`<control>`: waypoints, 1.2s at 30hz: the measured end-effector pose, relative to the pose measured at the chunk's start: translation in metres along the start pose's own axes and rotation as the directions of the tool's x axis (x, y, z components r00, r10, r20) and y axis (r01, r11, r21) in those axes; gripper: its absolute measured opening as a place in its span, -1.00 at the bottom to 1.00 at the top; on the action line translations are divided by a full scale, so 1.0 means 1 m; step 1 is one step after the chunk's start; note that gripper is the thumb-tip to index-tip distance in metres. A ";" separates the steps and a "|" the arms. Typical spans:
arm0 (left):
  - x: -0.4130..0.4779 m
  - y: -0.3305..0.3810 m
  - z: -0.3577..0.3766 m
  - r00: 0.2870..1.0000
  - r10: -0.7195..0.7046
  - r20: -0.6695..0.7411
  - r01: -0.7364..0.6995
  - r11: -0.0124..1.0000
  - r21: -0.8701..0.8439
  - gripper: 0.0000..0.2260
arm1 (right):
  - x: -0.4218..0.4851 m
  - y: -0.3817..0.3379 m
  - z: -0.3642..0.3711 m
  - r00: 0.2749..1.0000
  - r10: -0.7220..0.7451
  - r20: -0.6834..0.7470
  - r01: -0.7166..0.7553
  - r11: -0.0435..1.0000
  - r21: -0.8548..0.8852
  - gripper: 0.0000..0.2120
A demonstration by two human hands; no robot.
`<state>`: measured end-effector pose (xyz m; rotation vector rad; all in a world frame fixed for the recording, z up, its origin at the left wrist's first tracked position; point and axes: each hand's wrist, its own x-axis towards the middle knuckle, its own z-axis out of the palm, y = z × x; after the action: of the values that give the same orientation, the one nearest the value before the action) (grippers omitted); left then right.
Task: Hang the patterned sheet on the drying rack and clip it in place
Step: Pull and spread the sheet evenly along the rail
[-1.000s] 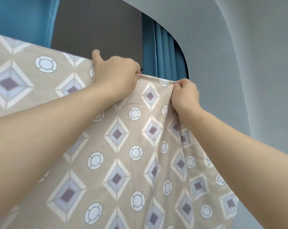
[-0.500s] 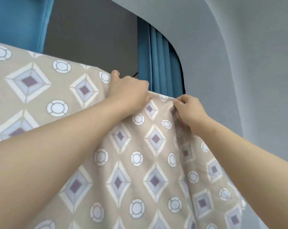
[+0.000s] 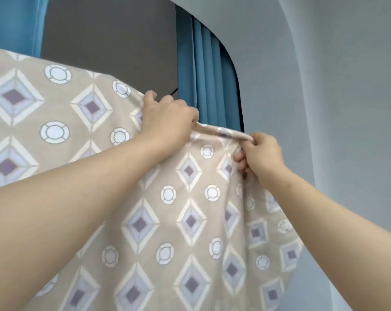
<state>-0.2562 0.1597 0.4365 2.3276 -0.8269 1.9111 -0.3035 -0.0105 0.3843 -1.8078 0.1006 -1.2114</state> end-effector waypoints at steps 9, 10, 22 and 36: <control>-0.037 0.005 0.020 0.960 0.078 -0.269 -0.093 0.995 -0.046 -0.83 | -0.014 0.006 -0.011 0.979 0.087 0.186 -0.066 0.991 -0.115 -0.85; -0.042 0.004 0.020 0.958 0.094 -0.270 -0.111 0.993 -0.046 -0.83 | -0.017 0.004 -0.009 0.972 0.105 0.211 -0.082 0.990 -0.115 -0.87; -0.065 -0.056 -0.029 0.907 -0.101 -0.408 0.083 0.995 -0.062 -0.71 | -0.035 -0.043 0.034 0.954 -0.014 0.300 -0.036 0.986 0.162 -0.83; -0.031 -0.134 -0.082 0.968 -0.242 -0.062 0.248 0.962 0.116 -0.72 | -0.025 -0.125 0.103 0.880 -0.389 0.273 0.418 0.907 -0.053 -0.76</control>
<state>-0.2796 0.3148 0.4705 2.3108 -0.4030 1.9507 -0.2875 0.1390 0.4486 -2.1379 -0.3861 -1.2580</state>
